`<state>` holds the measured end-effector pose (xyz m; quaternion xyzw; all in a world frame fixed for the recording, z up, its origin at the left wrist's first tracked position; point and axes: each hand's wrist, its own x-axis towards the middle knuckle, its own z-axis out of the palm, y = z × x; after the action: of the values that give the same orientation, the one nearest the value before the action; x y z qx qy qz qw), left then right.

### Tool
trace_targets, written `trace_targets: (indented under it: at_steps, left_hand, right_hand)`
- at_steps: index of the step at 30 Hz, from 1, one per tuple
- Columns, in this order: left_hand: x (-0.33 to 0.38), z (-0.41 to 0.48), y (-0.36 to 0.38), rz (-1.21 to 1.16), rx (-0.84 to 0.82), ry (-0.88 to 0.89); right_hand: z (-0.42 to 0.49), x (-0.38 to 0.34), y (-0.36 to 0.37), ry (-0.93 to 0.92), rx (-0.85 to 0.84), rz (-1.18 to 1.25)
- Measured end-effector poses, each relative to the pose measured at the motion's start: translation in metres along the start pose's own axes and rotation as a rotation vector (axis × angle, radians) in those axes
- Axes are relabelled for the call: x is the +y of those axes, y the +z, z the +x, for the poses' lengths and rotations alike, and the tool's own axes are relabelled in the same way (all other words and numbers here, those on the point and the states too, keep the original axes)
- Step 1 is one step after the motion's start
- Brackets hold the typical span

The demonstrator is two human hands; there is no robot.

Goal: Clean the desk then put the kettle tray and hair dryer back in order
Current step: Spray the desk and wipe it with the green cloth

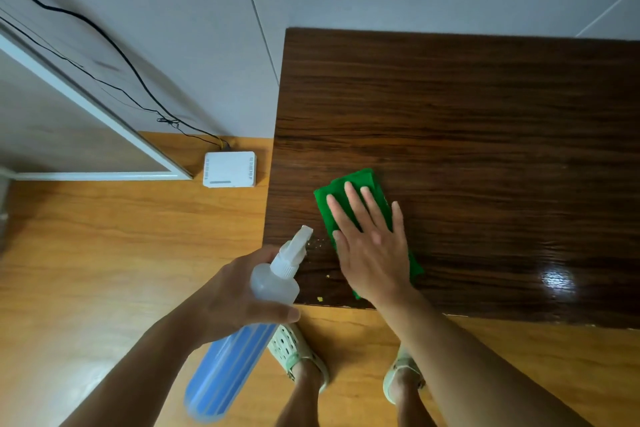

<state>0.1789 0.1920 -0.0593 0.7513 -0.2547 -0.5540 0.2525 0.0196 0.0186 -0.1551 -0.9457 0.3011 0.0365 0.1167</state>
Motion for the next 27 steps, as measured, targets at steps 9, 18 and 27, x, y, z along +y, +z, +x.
trace_targets:
  at_steps: [9, 18, 27]
  left_hand:
    - [0.012, 0.01, 0.003, -0.036, 0.061, 0.043]
    - [0.015, 0.012, 0.016, -0.022, 0.015, 0.096]
    - [-0.014, -0.003, -0.001, -0.115, 0.052, 0.082]
  right_hand:
    - [-0.019, 0.141, -0.028, 0.369, 0.046, -0.016]
    - [-0.019, 0.139, -0.026, 0.361, 0.076, -0.003]
    - [0.009, 0.087, -0.014, 0.25, 0.103, 0.024]
